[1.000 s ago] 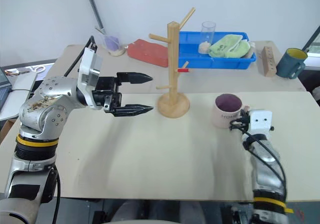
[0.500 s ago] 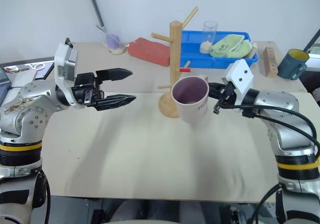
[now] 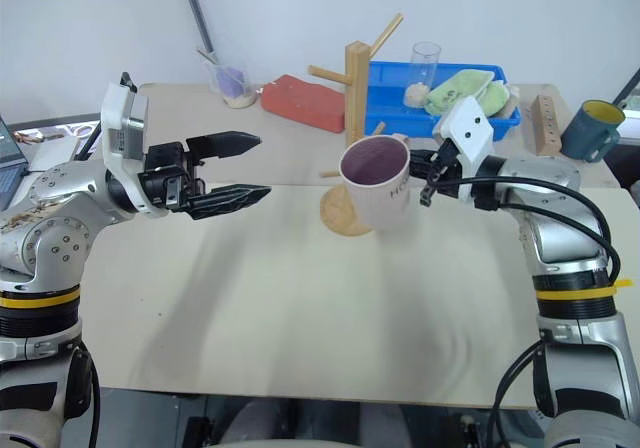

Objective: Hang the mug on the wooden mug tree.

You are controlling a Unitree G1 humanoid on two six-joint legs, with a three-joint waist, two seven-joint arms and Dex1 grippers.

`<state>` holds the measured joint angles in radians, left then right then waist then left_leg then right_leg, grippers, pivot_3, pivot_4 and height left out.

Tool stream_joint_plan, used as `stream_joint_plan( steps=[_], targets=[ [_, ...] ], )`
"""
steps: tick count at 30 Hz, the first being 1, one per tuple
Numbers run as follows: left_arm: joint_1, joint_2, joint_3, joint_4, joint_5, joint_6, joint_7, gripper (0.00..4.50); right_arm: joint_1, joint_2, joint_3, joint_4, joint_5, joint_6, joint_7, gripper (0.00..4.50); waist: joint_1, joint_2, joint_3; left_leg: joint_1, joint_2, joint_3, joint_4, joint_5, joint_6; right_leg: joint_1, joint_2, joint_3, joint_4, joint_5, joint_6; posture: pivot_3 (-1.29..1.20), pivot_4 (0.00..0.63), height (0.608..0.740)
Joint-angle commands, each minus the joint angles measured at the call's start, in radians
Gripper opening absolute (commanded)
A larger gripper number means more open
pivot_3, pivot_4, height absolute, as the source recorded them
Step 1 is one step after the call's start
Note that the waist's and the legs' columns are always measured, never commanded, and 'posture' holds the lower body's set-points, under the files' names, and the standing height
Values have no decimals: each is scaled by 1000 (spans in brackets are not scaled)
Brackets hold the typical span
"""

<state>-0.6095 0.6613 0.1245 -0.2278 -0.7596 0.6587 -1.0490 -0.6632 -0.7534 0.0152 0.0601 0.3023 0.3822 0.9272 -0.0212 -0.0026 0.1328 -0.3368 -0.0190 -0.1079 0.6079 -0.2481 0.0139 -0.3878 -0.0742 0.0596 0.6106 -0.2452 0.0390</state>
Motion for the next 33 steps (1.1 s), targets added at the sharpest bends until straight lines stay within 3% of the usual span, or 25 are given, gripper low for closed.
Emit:
stream_joint_plan(
  steps=[1, 33],
  targets=[
    [-6, 15, 25, -28, -20, -3, 2, 4500, -38, 5, -10, 16, -15, -48, 18, 23, 0, 0, 0, 0, 0, 0, 0, 0, 0, 0, 0, 0, 0, 0, 0, 0, 150, 740],
    [-19, 26, 9, -22, -20, -6, 1, 4500, -157, 88, 36, 181, -126, -118, 34, 23, -19, 0, 0, 0, 0, 0, 0, 0, 0, 0, 0, 0, 0, 3, -4, 0, 150, 740]
  ],
)
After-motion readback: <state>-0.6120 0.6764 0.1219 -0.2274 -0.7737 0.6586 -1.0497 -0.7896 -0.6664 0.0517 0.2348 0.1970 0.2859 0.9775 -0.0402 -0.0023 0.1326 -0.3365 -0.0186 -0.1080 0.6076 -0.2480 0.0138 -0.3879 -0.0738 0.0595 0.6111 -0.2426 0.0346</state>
